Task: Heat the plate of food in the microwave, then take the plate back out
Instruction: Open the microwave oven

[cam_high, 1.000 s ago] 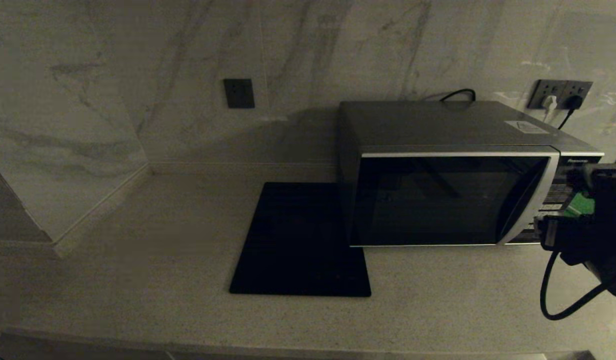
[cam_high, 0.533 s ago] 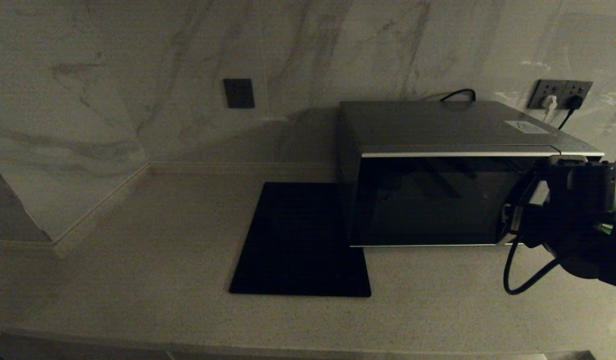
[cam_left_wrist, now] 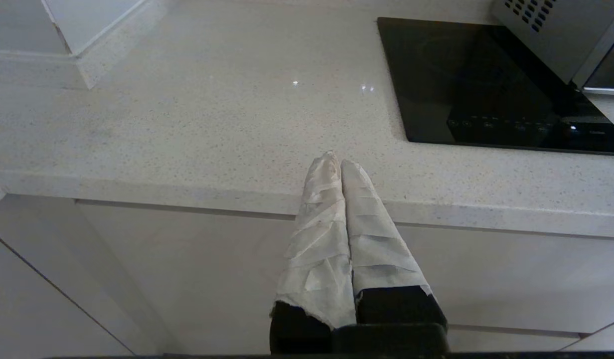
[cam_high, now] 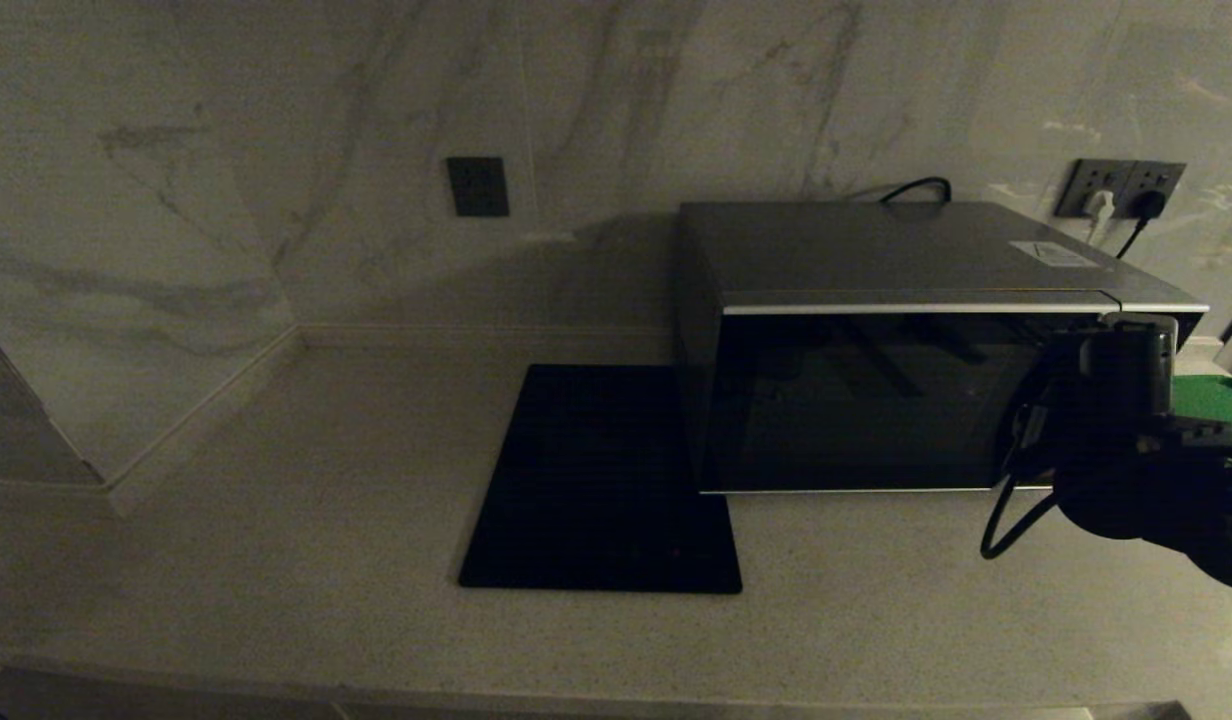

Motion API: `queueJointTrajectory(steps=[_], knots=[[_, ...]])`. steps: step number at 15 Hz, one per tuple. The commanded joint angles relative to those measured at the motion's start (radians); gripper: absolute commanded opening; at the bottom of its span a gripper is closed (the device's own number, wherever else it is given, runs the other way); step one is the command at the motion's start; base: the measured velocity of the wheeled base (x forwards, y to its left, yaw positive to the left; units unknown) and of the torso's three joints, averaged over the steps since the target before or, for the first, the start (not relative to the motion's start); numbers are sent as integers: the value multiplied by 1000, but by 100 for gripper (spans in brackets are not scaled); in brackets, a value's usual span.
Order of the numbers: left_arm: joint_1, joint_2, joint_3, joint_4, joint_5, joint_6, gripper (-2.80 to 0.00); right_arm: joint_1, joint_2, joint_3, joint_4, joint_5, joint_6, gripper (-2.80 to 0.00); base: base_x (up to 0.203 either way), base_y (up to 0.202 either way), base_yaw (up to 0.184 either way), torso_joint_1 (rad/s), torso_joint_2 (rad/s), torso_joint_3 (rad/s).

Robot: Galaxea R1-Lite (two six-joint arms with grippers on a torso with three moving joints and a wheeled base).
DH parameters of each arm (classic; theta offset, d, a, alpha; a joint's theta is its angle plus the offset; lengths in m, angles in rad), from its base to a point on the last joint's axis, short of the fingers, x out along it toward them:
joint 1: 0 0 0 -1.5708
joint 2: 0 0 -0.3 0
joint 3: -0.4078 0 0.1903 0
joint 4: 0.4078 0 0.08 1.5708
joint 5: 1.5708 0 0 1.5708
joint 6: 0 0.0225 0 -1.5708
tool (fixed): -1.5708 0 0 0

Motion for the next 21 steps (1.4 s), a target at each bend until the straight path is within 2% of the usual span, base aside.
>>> queueJointTrajectory(steps=[1, 7, 21], knots=[[0, 0, 0, 0, 0, 0, -280, 1, 37, -19, -3, -31, 23, 0, 0, 0, 0, 0, 0, 0], [0, 0, 0, 0, 0, 0, -280, -3, 113, -73, -3, -45, 81, 0, 0, 0, 0, 0, 0, 0], [0, 0, 0, 0, 0, 0, -280, -131, 237, -181, -4, -67, 88, 0, 0, 0, 0, 0, 0, 0]])
